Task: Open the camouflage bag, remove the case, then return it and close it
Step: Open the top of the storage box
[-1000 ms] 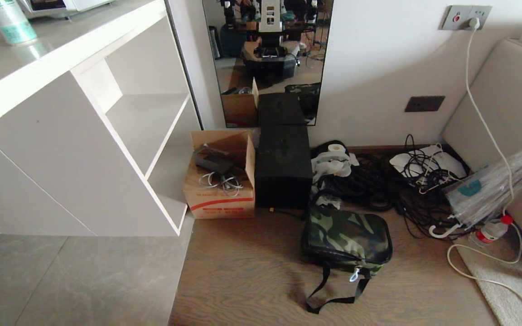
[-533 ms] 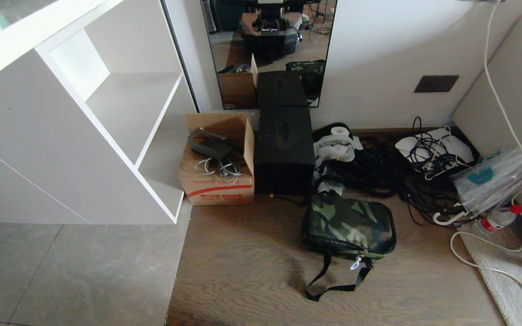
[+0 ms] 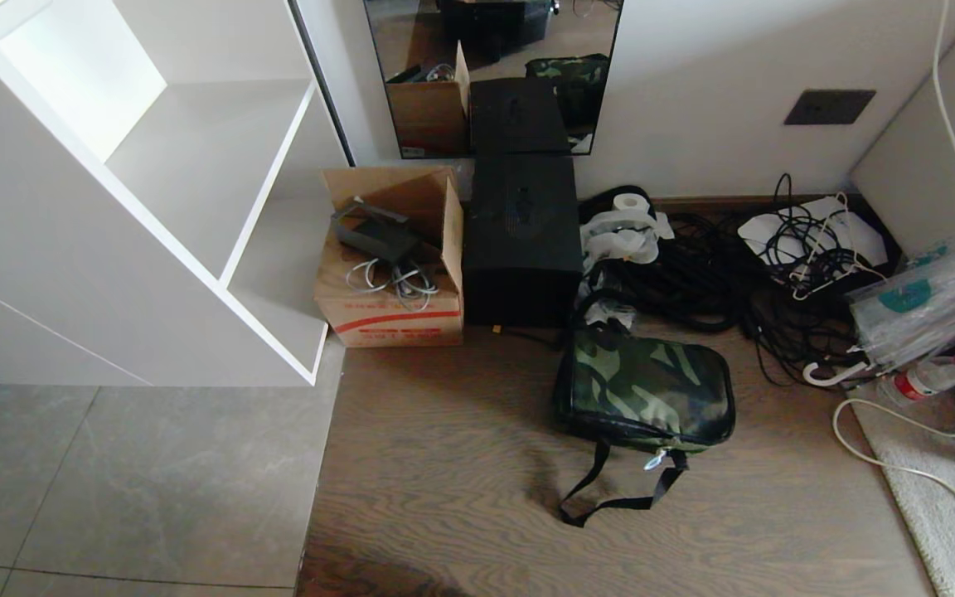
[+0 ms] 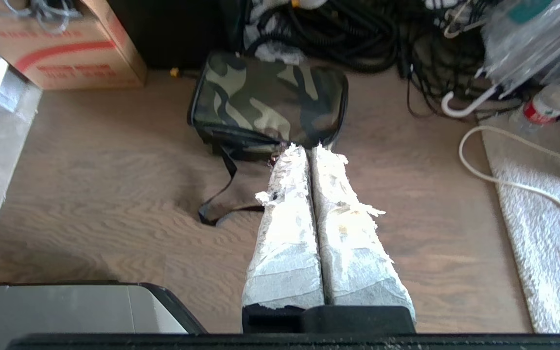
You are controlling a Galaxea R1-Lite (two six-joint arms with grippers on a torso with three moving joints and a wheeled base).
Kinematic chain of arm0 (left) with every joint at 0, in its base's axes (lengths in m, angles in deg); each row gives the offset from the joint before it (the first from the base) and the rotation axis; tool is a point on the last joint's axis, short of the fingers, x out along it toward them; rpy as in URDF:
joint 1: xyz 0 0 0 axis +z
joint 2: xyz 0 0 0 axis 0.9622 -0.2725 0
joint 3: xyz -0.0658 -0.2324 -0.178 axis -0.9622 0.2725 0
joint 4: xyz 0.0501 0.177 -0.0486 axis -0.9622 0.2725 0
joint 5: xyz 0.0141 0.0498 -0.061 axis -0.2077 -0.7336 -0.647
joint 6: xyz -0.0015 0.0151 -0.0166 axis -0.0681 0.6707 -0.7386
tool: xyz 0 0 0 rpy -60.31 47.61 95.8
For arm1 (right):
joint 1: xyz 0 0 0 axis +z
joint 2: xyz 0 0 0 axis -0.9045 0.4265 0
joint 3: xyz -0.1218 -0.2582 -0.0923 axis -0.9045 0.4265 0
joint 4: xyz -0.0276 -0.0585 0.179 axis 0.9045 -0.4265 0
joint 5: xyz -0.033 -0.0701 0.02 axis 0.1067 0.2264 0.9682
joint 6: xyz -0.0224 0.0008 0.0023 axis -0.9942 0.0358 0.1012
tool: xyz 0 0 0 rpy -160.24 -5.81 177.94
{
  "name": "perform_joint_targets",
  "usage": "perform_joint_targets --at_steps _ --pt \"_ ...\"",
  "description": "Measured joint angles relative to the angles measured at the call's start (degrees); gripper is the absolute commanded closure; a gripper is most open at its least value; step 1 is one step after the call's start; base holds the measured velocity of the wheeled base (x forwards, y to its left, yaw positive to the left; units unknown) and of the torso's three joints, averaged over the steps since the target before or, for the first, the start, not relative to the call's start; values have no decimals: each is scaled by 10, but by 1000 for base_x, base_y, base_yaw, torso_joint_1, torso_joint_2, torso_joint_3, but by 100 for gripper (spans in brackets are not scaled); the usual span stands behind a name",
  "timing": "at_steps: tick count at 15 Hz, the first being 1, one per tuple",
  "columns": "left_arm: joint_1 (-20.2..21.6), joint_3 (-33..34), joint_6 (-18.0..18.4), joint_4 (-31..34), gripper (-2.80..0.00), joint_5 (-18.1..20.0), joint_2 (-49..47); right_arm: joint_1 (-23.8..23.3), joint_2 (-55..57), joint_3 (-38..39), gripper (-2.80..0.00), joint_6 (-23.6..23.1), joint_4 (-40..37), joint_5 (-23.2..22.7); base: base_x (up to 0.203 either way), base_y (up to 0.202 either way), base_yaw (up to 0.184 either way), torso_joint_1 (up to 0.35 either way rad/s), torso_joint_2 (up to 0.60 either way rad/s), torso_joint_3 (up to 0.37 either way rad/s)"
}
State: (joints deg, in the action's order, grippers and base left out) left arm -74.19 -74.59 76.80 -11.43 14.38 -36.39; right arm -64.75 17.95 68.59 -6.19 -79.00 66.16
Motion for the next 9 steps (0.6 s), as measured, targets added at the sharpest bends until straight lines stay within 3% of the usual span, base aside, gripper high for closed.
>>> perform_joint_targets --at_steps 9 --pt "0 0 0 0 0 0 0 0 0 0 0 0 0 0 0 0 0 2 2 -196"
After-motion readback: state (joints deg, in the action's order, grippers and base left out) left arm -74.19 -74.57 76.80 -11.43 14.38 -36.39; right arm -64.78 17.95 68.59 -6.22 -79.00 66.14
